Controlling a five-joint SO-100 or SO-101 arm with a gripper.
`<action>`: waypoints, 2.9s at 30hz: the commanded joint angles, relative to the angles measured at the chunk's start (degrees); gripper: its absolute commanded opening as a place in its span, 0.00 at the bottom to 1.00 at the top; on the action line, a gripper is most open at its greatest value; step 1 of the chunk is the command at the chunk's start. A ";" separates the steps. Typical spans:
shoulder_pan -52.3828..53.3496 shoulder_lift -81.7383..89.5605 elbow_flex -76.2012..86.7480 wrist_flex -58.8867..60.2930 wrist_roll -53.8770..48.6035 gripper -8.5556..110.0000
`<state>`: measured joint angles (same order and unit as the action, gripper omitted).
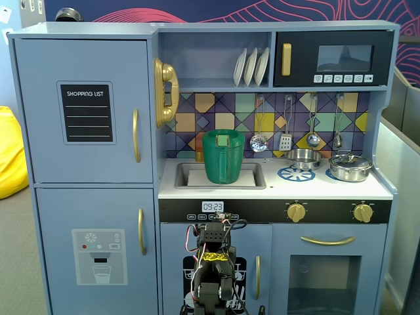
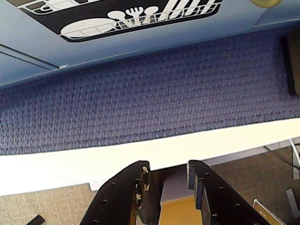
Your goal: Open the left cabinet door
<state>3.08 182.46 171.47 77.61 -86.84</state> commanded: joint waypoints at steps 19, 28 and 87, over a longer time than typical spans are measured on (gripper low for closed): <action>-10.37 -0.62 -6.68 -11.34 4.39 0.13; -27.25 -11.25 -25.75 -36.65 -1.58 0.17; -56.34 -32.96 -49.13 -74.97 -31.29 0.19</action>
<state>-56.51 142.12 121.82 0.88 -118.04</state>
